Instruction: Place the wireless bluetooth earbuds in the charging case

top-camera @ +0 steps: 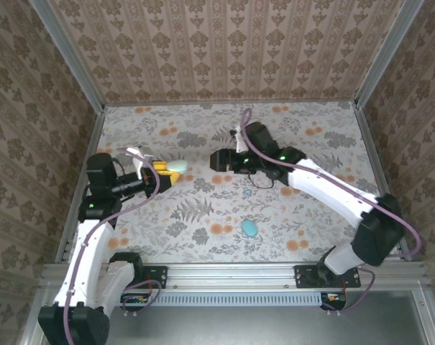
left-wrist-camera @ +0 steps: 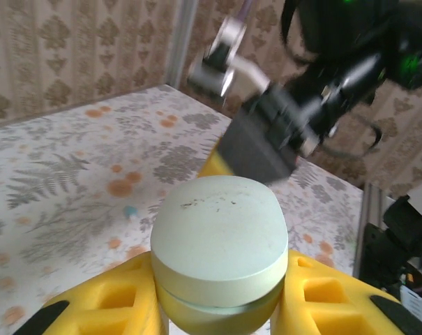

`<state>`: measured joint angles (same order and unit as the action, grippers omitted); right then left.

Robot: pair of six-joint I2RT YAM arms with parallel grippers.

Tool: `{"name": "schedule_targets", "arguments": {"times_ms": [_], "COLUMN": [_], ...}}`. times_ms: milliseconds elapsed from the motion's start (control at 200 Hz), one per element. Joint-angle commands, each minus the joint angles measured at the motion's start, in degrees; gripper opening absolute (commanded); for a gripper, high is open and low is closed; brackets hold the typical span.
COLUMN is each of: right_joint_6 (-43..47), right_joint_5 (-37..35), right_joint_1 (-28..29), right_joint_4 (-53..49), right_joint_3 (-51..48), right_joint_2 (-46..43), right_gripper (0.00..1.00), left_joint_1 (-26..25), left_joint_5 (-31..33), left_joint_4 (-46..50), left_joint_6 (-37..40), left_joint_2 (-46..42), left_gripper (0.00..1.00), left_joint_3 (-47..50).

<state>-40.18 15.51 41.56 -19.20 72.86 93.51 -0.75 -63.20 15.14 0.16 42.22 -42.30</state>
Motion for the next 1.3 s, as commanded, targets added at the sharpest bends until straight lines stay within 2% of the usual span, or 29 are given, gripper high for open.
{"name": "schedule_targets", "arguments": {"times_ms": [0, 180, 335, 510, 655, 1090, 1300], "right_joint_6": [0.27, 8.08, 18.53, 24.9, 28.19, 32.26, 33.58], "right_joint_5": [0.24, 7.04, 8.68, 8.0, 5.73, 1.16, -1.45], "right_joint_1": [3.67, 5.93, 8.34, 9.91, 10.83, 13.72, 14.63], "right_joint_4": [0.89, 0.64, -6.15, -10.91, -14.17, -16.96, -19.01], "right_joint_3": [3.5, 13.16, 24.65, 29.09, 30.18, 33.22, 33.63], "right_joint_2": [7.35, 20.76, 29.89, 34.39, 36.37, 40.15, 41.12], "right_gripper": [0.68, 0.53, 0.43, 0.42, 0.46, 0.48, 0.45], "left_joint_1": [0.87, 0.87, 0.97, 1.02, 1.01, 0.99, 0.98], "left_joint_5": [-0.66, 0.42, 0.45, 0.38, 0.45, 0.52, 0.42], "left_joint_4": [10.55, 12.03, 10.72, 10.88, 9.9, 9.05, 8.63], "left_joint_6": [6.27, 6.8, 6.15, 6.08, 5.55, 5.31, 5.19], "left_joint_2": [-1.83, -2.88, -3.13, -3.32, -3.28, -3.02, -2.67], "left_gripper": [0.0, 0.0, 0.0, 0.0, 0.0, 0.0, 0.0], "left_joint_3": [-4.23, -5.84, -5.78, -5.29, -4.71, -4.39, -4.36]}}
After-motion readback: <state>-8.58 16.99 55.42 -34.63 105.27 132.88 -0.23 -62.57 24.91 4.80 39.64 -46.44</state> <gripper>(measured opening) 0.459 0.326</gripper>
